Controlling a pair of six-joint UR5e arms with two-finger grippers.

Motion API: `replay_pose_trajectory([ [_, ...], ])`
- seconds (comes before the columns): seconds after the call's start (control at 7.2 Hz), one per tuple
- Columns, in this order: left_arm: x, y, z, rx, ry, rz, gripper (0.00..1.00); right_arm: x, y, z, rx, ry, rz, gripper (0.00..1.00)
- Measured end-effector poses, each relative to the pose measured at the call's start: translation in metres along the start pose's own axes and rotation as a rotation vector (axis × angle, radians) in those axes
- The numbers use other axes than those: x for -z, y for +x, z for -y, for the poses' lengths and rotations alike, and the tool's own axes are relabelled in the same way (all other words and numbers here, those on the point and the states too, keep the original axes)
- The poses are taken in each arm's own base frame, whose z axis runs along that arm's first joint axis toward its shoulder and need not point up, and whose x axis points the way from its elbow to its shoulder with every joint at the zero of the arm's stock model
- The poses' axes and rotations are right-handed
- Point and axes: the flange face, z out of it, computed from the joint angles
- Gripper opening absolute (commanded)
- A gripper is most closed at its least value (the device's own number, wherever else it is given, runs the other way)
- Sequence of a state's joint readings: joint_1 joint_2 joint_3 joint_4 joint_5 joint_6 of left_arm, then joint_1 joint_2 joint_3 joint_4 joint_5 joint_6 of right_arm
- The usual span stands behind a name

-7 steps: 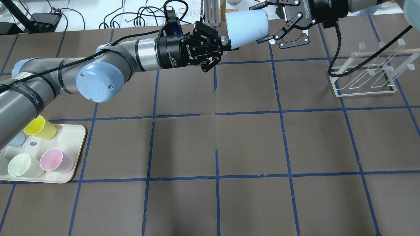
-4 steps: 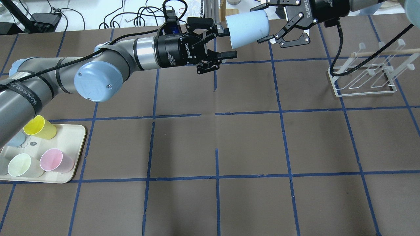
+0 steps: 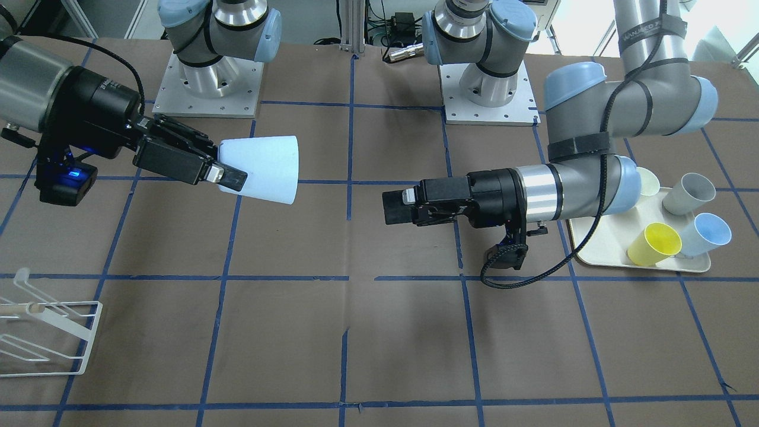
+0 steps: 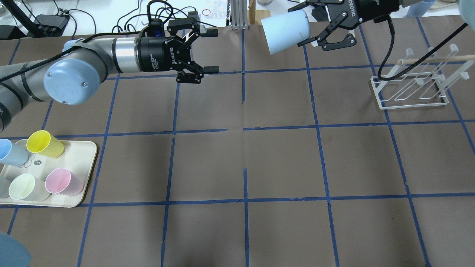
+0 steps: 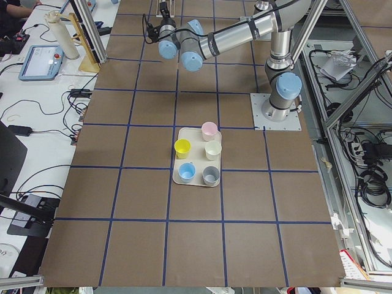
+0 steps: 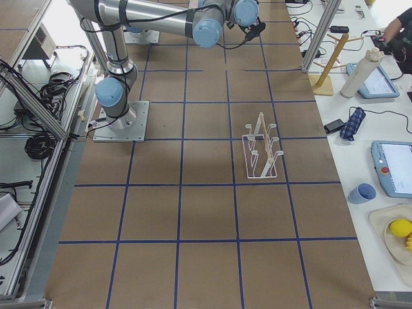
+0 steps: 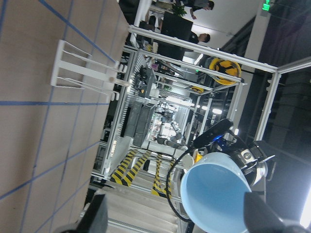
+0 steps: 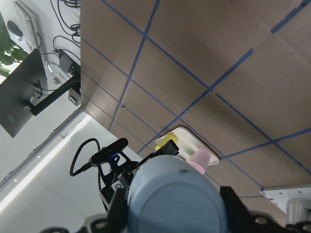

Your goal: Transfer IKEA cup to right arm and place on rack

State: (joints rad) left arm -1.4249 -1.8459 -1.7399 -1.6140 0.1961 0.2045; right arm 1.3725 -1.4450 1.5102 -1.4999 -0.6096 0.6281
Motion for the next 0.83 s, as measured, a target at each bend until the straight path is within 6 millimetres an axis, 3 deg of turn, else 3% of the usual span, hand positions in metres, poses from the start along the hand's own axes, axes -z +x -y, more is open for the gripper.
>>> replay_pose_trajectory([
  [0.42,0.025,-0.032,0.011,-0.098,0.000,0.413,1.00,-0.002,0.011,0.016,0.100,0.163,-0.192,0.31],
  [0.56,0.032,-0.035,0.012,-0.131,0.020,0.584,1.00,-0.005,0.018,0.019,0.145,0.222,-0.298,0.26],
  [0.69,0.039,-0.030,0.013,-0.167,0.046,0.741,1.00,-0.008,0.025,0.026,0.194,0.270,-0.409,0.25],
  [0.83,0.042,-0.010,0.012,-0.222,0.073,0.898,1.00,-0.009,0.033,0.038,0.246,0.311,-0.514,0.25],
])
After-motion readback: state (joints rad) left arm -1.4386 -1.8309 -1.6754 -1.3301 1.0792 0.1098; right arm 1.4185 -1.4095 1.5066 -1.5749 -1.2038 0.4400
